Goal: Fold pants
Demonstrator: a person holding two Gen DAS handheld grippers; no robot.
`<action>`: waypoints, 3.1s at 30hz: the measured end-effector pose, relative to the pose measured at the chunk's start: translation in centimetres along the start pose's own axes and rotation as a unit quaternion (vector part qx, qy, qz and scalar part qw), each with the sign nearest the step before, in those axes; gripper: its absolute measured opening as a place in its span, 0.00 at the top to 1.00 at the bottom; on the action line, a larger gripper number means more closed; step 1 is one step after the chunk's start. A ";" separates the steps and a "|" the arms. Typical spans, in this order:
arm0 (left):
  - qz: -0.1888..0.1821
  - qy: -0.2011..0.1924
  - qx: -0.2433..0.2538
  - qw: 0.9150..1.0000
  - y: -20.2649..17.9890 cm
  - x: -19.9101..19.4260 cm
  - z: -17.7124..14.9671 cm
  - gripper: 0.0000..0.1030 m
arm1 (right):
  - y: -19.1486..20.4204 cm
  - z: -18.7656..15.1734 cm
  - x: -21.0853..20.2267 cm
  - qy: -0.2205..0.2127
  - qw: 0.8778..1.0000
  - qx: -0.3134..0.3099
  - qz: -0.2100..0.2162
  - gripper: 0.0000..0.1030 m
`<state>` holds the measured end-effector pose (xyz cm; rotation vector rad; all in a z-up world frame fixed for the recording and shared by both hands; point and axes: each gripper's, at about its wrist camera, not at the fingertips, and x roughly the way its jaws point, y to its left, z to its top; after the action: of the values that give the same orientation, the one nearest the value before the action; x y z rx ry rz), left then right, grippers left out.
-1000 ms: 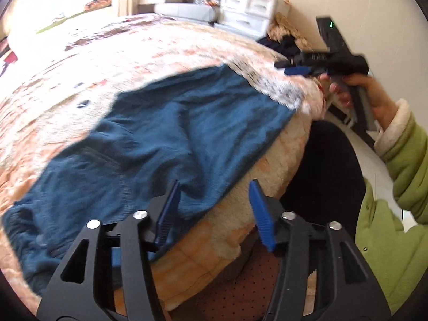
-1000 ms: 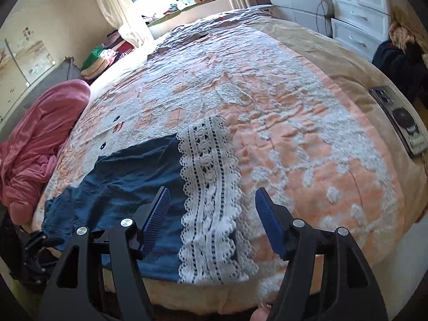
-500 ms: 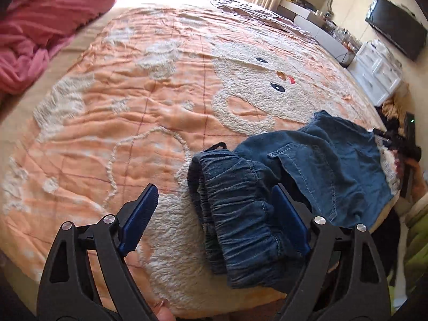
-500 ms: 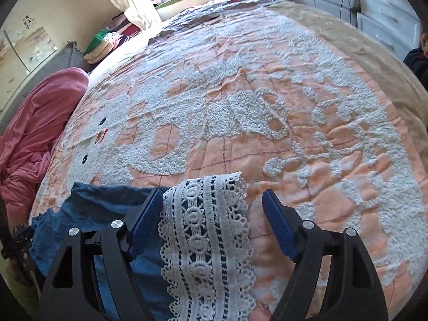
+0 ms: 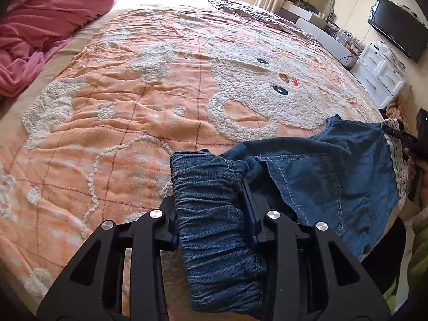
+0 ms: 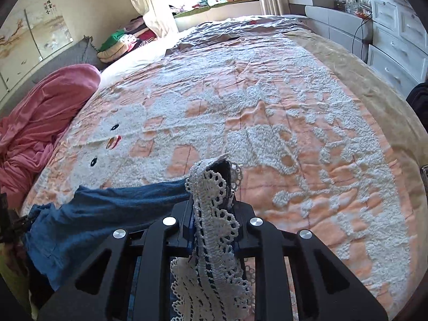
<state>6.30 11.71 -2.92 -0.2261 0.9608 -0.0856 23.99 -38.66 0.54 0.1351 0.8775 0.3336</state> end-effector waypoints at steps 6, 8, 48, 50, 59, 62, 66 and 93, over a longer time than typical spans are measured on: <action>0.003 -0.001 -0.005 1.000 0.2 0.5 -0.4 0.67 | 0.6 -1.0 4.9 0.058 0.996 -0.040 -0.061 0.77; 0.006 0.000 -0.010 1.000 0.4 -0.2 -0.3 0.56 | -0.1 -1.1 4.4 0.050 0.998 -0.009 -0.046 0.61; -0.138 0.043 0.099 0.984 -18.2 10.7 10.6 0.94 | -2.1 -1.2 -0.8 -0.035 0.997 -0.005 0.074 0.80; -0.123 0.028 0.113 0.985 -19.0 10.6 11.6 0.94 | -1.9 -0.2 -0.5 -0.040 0.997 -0.011 0.060 0.80; -0.072 0.053 0.136 0.987 -20.0 16.0 12.8 0.94 | -2.8 1.8 5.5 0.019 0.999 -0.020 -0.017 0.80; -0.062 0.047 0.144 0.987 -19.9 16.7 12.0 0.90 | -3.1 1.5 6.4 0.030 0.999 -0.018 -0.022 0.77; -0.072 0.044 0.133 0.988 -19.4 16.5 12.1 0.87 | -3.4 1.6 6.1 0.031 0.999 -0.010 -0.027 0.62; -0.121 0.052 0.067 0.989 -14.3 6.3 0.0 0.22 | 1.3 -10.2 -1.9 0.050 0.997 -0.044 -0.027 0.40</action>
<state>10.32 -3.27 -4.71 -0.2145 1.0245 -0.3872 14.72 -38.30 -4.22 0.0126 0.9628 0.3302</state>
